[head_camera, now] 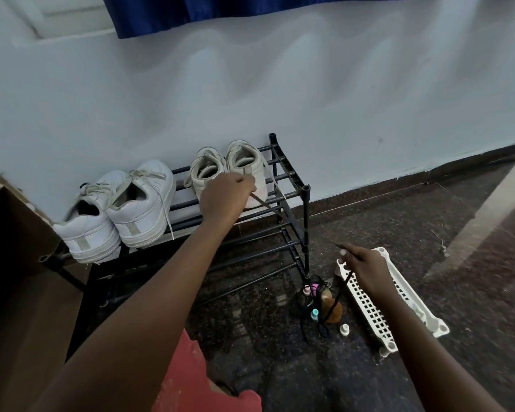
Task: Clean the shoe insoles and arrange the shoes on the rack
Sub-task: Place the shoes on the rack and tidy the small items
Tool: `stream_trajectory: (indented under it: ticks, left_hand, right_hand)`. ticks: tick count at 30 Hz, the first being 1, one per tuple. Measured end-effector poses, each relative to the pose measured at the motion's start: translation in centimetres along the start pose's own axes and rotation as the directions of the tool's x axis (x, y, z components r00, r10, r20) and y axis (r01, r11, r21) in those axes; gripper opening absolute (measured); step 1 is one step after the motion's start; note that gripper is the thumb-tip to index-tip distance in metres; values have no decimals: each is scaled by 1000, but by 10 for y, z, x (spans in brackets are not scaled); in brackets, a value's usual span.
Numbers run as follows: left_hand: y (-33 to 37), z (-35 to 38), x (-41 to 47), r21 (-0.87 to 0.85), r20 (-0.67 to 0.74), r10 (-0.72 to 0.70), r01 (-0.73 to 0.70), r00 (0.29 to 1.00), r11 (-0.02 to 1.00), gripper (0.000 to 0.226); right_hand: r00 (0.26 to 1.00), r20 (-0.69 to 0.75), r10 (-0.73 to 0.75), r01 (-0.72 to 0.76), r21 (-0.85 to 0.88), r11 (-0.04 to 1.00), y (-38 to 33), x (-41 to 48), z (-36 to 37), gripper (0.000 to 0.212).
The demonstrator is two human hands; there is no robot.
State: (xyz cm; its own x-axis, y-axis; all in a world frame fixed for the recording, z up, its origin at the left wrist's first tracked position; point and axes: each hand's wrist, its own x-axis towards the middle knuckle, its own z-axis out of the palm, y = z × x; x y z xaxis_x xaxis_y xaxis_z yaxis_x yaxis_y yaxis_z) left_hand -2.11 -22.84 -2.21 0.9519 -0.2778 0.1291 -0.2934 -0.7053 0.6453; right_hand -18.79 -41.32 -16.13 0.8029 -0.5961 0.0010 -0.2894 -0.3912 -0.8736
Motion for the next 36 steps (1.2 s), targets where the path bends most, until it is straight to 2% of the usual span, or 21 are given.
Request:
stream_trajectory:
  ticks: [1,2,3,5,8,10,12,14,16,17,19,21,24,27,31,33,34,35,36]
  left_hand:
    - [2,-3,-3,262,26,93,-96,995,960,33]
    - [4,-3,-6,441,71,165,-179,984,879,36]
    - [7,-2,-10,534,127,223,-256,967,806,36]
    - [11,9,-19,535,267,300,-400,916,744,34]
    - [12,42,-28,316,527,314,-525,790,790,37]
    - [12,61,-30,160,632,281,-476,722,865,32]
    - [10,70,-27,39,649,259,-371,716,928,23]
    - [5,75,-27,-51,681,240,-282,692,958,20]
    - [-1,82,-32,-93,739,207,-207,641,974,21]
    - [-5,86,-34,-91,754,192,-189,628,978,21]
    - [-16,95,-38,-21,735,167,-224,658,974,21]
    - [-31,99,-40,146,661,130,-297,739,944,22]
    - [-61,104,-41,352,550,28,-262,835,899,20]
    - [-88,112,-47,500,515,-94,-210,852,840,22]
    - [-115,120,-53,657,430,-294,-73,854,750,24]
    - [-118,126,-51,664,485,-320,-105,814,740,32]
    - [-115,129,-50,612,546,-295,-134,784,779,41]
    - [-110,133,-50,495,611,-244,-123,753,860,52]
    - [-100,134,-51,304,669,-180,-44,721,952,60]
  right_hand:
    - [1000,11,21,-21,67,998,-3,0,-2,28]
    - [1000,17,22,-23,113,993,-7,0,-4,27]
    - [1000,20,2,-5,131,991,-14,1,-5,25]
    - [996,48,-74,69,89,994,-30,3,-5,22]
    - [978,127,-165,175,-67,982,-52,5,-1,22]
    - [972,129,-197,209,-88,974,-60,5,3,19]
    - [979,94,-180,184,-39,982,-58,6,6,13]
    - [991,75,-108,102,81,991,-50,7,5,24]
    - [994,70,-79,70,124,990,-43,8,4,28]
    - [994,80,-75,64,128,990,-39,9,3,28]
    - [990,126,-65,47,140,989,-36,10,4,27]
    - [985,162,-51,24,164,986,-34,10,4,26]
    - [983,179,-40,0,221,975,-35,10,-8,28]
    - [976,206,-65,2,294,956,-41,14,-26,24]
    - [979,188,-76,1,369,929,-40,20,-36,23]
    - [974,216,-74,6,300,954,-36,21,-30,23]
    - [968,243,-71,9,246,969,-34,21,-24,23]
    - [961,268,-67,15,191,982,-31,21,-18,22]
    - [954,292,-65,24,142,990,-29,22,-10,21]
